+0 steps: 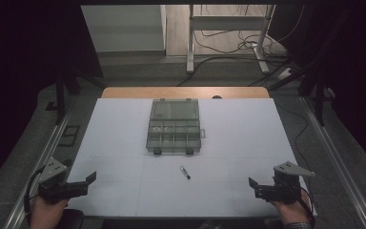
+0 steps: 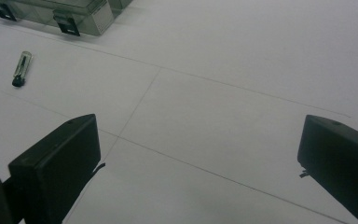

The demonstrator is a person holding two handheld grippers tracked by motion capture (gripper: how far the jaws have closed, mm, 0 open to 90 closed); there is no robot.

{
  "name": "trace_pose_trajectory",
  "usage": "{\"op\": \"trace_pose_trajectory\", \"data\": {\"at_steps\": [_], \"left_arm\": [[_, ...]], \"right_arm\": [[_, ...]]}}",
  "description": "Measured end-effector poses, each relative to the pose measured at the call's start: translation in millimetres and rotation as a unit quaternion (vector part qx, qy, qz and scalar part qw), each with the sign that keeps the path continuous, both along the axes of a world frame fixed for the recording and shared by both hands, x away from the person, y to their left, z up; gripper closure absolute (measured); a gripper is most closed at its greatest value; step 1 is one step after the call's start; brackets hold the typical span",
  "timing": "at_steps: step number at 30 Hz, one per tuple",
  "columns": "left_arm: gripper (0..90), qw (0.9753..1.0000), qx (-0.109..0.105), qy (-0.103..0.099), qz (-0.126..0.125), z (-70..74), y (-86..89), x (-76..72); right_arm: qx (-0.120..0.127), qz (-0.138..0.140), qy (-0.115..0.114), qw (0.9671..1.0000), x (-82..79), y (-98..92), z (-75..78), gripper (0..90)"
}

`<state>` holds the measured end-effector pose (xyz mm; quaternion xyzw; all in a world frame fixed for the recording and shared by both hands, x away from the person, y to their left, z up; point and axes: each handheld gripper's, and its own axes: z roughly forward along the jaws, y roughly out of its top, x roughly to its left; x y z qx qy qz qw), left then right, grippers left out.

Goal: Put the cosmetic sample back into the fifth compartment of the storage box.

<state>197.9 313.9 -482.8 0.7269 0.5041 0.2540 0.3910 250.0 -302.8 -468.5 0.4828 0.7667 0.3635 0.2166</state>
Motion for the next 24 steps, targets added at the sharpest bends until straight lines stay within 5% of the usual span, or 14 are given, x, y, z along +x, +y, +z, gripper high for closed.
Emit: {"op": "trace_pose_trajectory", "data": {"at_steps": [24], "left_arm": [[0.6, 1.0, 0.006, 0.0, -0.004, -0.1, 0.0, -2.7]], "right_arm": [[-0.027, 0.035, 0.02, 0.9988, 5.9, 9.6, -1.4, 0.0]]}}
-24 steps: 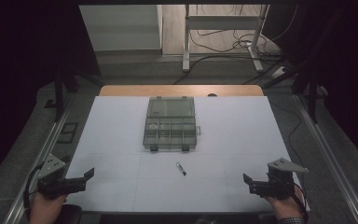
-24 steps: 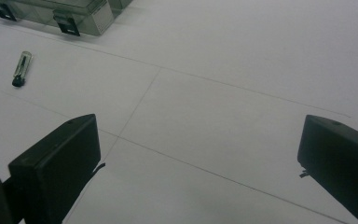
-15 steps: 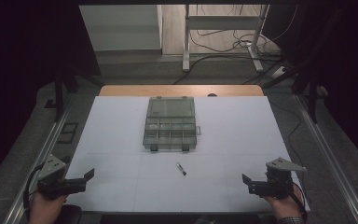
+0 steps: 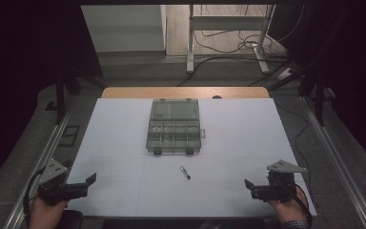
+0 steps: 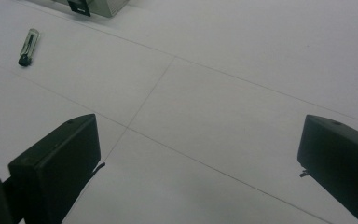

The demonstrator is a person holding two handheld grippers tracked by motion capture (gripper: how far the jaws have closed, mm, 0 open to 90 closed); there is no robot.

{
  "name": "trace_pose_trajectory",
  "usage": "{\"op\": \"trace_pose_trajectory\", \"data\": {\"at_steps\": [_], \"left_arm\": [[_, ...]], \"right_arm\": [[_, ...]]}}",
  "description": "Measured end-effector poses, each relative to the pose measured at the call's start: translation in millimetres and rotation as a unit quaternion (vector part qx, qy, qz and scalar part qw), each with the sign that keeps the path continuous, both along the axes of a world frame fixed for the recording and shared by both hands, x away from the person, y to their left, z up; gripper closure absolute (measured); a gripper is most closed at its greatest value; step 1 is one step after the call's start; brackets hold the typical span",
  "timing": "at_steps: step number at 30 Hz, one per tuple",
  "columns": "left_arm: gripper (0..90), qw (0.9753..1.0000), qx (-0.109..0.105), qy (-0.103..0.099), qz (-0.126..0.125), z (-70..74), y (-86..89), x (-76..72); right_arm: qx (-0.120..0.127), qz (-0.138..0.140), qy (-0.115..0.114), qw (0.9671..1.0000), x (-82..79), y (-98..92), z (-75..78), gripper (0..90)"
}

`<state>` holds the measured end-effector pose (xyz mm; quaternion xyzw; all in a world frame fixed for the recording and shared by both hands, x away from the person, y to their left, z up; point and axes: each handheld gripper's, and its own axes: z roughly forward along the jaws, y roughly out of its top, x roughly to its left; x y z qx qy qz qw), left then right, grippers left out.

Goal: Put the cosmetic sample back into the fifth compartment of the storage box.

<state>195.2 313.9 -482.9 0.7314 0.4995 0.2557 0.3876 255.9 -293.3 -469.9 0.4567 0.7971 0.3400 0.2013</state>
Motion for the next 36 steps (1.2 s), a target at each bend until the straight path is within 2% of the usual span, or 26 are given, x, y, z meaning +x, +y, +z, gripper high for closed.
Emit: {"op": "trace_pose_trajectory", "data": {"at_steps": [3, 5, 9, 24, 30, 34, 36], "left_arm": [[0.6, 1.0, -0.002, 0.0, -0.001, 0.0, 0.1, 0.1], [0.6, 1.0, -0.003, 0.0, -0.001, -0.1, 0.1, 0.1], [0.6, 1.0, -0.003, 0.0, -0.001, -0.1, 0.2, 0.4], [0.6, 1.0, -0.004, 0.001, 0.0, -0.2, 0.7, 1.2], [0.6, 1.0, -0.005, 0.001, 0.0, -0.3, 0.7, 1.4], [0.6, 1.0, -0.004, 0.002, -0.001, -0.3, 0.4, 1.6], [0.6, 1.0, -0.003, 0.001, -0.001, -0.2, 0.4, 1.6]], "right_arm": [[-0.004, 0.004, -0.003, 1.0, 1.0, 3.0, -0.1, 0.0], [0.001, 0.014, -0.002, 0.9999, 2.3, 5.6, 0.6, 0.0], [-0.006, 0.03, -0.006, 0.9995, 6.2, 11.0, 1.9, 0.0], [0.016, 0.072, 0.005, 0.9973, 16.8, 24.1, -1.1, 0.0], [0.028, 0.078, 0.005, 0.9966, 20.7, 28.8, 0.8, 0.0], [0.029, 0.087, 0.01, 0.9957, 23.0, 34.0, 1.1, 0.0], [0.033, 0.098, 0.021, 0.9944, 24.3, 37.5, 1.2, 0.0]]}}
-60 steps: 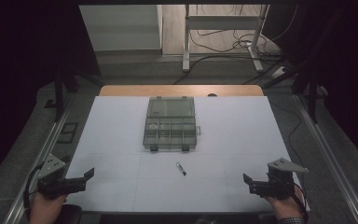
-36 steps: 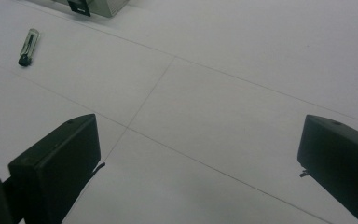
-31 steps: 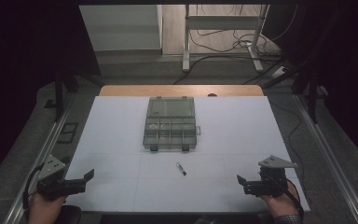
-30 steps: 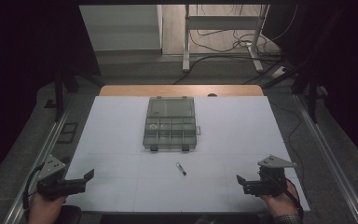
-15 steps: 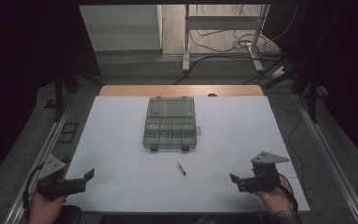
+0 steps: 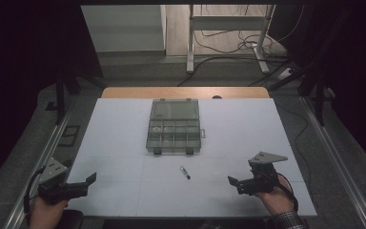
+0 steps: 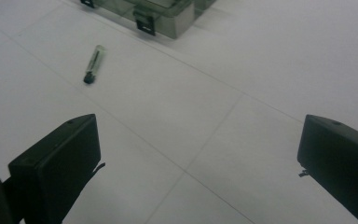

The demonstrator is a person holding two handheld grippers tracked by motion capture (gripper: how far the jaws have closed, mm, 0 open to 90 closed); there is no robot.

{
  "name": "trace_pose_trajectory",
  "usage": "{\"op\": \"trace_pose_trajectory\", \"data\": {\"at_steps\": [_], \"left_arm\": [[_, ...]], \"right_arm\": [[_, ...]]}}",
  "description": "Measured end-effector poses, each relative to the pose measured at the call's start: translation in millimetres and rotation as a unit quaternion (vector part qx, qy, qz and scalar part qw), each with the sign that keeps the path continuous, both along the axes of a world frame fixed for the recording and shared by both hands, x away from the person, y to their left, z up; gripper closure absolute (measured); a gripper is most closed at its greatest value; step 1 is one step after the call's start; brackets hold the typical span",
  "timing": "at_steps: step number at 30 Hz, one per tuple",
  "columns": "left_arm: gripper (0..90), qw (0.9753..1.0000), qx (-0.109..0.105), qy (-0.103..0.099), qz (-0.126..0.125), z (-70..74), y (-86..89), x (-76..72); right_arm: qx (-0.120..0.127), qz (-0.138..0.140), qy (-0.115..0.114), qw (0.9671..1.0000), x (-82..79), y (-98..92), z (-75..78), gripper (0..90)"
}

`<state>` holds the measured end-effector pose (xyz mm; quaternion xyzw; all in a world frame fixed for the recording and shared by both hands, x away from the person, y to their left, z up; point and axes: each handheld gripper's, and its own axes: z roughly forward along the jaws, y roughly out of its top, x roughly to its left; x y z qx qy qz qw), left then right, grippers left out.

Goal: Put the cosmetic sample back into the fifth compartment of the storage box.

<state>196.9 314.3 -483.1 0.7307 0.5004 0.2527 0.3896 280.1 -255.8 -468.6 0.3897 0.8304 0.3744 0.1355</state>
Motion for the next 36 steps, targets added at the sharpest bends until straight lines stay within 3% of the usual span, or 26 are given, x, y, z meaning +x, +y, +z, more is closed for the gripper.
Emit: {"op": "trace_pose_trajectory", "data": {"at_steps": [28, 36], "left_arm": [[0.6, 1.0, 0.001, 0.0, -0.002, -0.2, -0.7, 0.6], [0.7, 1.0, 0.003, 0.0, -0.003, -0.2, -1.0, 0.7]], "right_arm": [[-0.012, 0.046, 0.016, 0.9987, 15.3, 44.0, -3.9, 0.0], [-0.016, 0.047, 0.023, 0.9985, 20.6, 52.2, -6.0, 0.0]]}}
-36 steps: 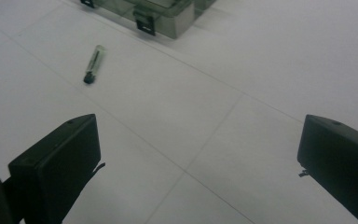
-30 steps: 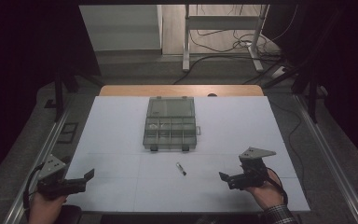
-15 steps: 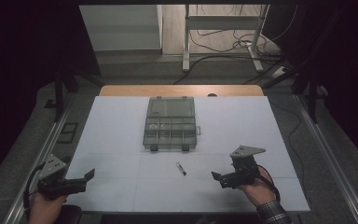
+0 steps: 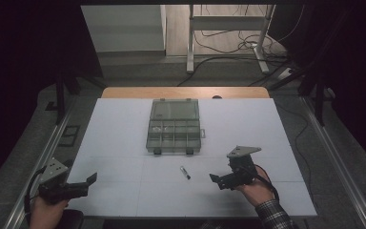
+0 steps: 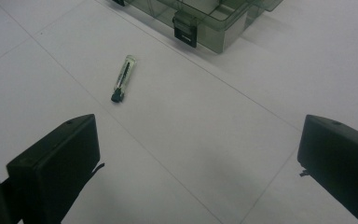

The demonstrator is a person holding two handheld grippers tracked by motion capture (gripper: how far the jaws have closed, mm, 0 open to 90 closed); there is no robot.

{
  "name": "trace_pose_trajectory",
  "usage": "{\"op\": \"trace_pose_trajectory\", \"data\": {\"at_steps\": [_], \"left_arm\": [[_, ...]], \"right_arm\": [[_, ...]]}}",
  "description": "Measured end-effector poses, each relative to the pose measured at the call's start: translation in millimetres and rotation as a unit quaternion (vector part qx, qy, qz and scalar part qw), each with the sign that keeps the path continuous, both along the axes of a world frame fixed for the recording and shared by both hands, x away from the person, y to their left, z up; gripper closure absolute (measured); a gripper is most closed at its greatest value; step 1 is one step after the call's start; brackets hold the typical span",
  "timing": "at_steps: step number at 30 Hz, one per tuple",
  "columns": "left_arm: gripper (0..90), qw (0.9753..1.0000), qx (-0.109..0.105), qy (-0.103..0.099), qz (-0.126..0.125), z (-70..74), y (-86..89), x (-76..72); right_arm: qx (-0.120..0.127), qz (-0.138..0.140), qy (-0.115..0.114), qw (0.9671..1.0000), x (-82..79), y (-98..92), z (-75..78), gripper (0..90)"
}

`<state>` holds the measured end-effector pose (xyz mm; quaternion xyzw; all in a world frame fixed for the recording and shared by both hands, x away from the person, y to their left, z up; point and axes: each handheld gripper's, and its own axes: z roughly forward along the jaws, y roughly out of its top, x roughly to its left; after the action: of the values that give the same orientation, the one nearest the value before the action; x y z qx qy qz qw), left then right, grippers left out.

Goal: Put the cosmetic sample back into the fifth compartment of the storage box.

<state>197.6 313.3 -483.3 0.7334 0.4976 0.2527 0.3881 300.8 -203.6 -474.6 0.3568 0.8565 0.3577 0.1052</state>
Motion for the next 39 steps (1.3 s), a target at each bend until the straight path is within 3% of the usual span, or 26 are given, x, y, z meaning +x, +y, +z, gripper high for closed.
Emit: {"op": "trace_pose_trajectory", "data": {"at_steps": [29, 32, 39], "left_arm": [[0.7, 1.0, 0.0, 0.001, -0.004, -0.1, -0.3, 0.2], [1.0, 1.0, 0.0, 0.002, -0.006, -0.2, -0.5, 0.5], [1.4, 1.0, 0.001, 0.002, -0.009, -0.2, -0.5, 0.7]], "right_arm": [[-0.025, 0.018, 0.045, 0.9985, 16.2, 41.9, -2.4, 0.0], [-0.036, 0.019, 0.046, 0.9981, 18.0, 47.7, -3.0, 2.7], [-0.036, 0.022, 0.047, 0.998, 22.8, 57.2, -2.0, 11.0]]}}
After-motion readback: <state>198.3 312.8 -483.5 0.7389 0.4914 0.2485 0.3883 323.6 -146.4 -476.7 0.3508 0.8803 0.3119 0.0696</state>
